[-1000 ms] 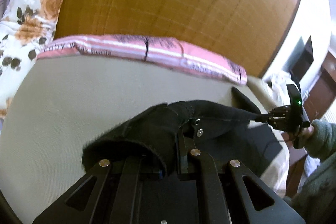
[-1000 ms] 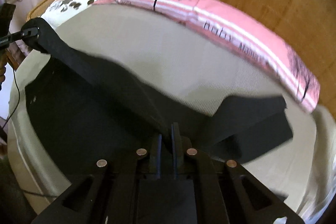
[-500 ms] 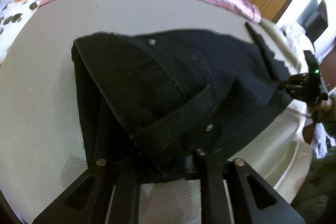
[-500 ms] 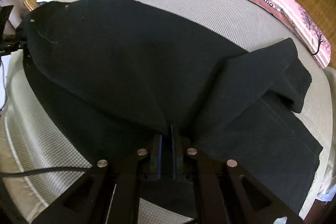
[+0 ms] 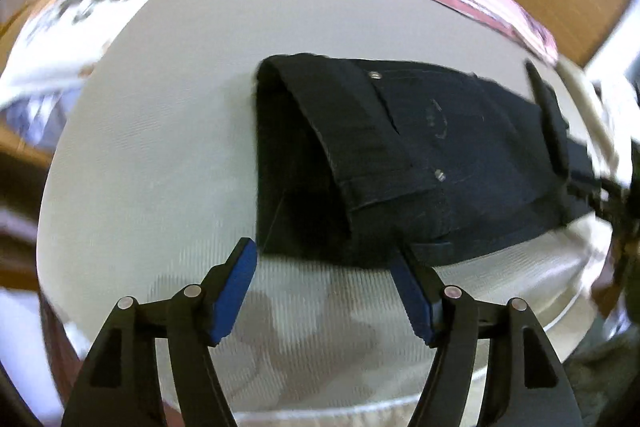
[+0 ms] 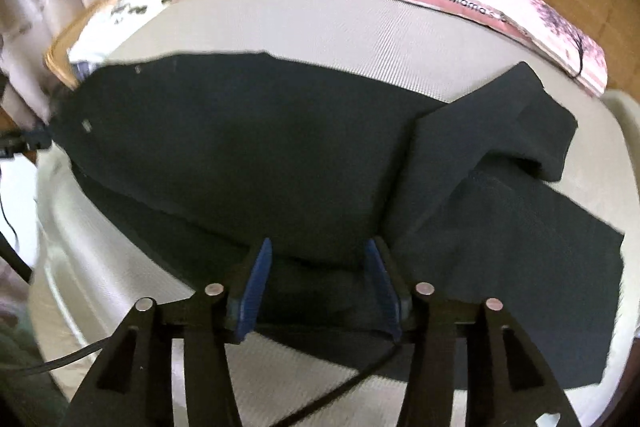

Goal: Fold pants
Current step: 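Lower the folded waistband onto the legs and open both grippers, then move the right gripper to the leg hems and grasp them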

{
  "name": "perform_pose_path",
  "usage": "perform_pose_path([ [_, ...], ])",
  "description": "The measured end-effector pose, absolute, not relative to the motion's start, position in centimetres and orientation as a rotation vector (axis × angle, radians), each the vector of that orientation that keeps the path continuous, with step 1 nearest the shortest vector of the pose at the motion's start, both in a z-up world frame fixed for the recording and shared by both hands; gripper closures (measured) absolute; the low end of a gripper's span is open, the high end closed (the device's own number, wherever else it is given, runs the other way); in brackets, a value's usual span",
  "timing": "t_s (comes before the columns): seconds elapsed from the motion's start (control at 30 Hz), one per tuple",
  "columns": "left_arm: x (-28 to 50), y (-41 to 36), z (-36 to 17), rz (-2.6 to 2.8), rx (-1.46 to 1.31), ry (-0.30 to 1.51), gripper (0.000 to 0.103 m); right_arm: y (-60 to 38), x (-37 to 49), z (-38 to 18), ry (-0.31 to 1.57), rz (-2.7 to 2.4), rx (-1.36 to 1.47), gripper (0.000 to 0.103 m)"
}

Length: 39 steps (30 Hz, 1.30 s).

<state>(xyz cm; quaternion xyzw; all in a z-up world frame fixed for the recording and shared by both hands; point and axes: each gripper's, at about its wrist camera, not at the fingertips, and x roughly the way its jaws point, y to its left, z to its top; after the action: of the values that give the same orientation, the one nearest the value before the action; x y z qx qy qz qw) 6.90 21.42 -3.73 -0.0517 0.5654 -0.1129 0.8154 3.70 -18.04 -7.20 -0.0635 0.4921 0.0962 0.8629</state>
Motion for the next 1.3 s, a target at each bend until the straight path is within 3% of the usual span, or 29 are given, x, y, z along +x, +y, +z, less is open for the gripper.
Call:
perform_pose_path([
  [0.3,5.5,21.6,-5.8,-0.217,-0.722,1.227,0.034,-21.3,3.1,-7.3,1.039,0.176,0.150,0.051],
  [0.63,7.6,21.6,-7.6,-0.099,-0.883,1.170,0.036,-26.1,4.2,-9.8,1.079,0.093,0.379,0.050],
  [0.77,8.2,21.3,-7.2,-0.070,-0.850,1.143,0.062,-27.6,5.6,-10.5,1.076,0.103,0.511,0.050],
  [0.93,8.6,21.1,-6.8,-0.072,-0.778,1.145,0.076,-27.6,8.2,-10.3,1.048,0.073,0.553,0.050],
  [1.0,8.8,20.7,-6.6,-0.072,-0.735,1.144,0.079,-27.3,9.2,-10.3,1.051,0.073,0.532,0.056],
  [1.03,9.0,20.5,-6.6,-0.070,-0.704,1.152,0.080,-26.9,9.8,-10.5,1.062,0.079,0.516,0.083],
  [1.07,9.1,20.4,-6.6,-0.071,-0.691,1.153,0.080,-26.6,10.2,-10.7,1.079,0.075,0.500,0.094],
  [1.3,10.0,20.2,-4.5,-0.090,-0.517,1.135,0.083,-26.9,6.8,-7.3,1.003,0.041,0.464,0.097],
])
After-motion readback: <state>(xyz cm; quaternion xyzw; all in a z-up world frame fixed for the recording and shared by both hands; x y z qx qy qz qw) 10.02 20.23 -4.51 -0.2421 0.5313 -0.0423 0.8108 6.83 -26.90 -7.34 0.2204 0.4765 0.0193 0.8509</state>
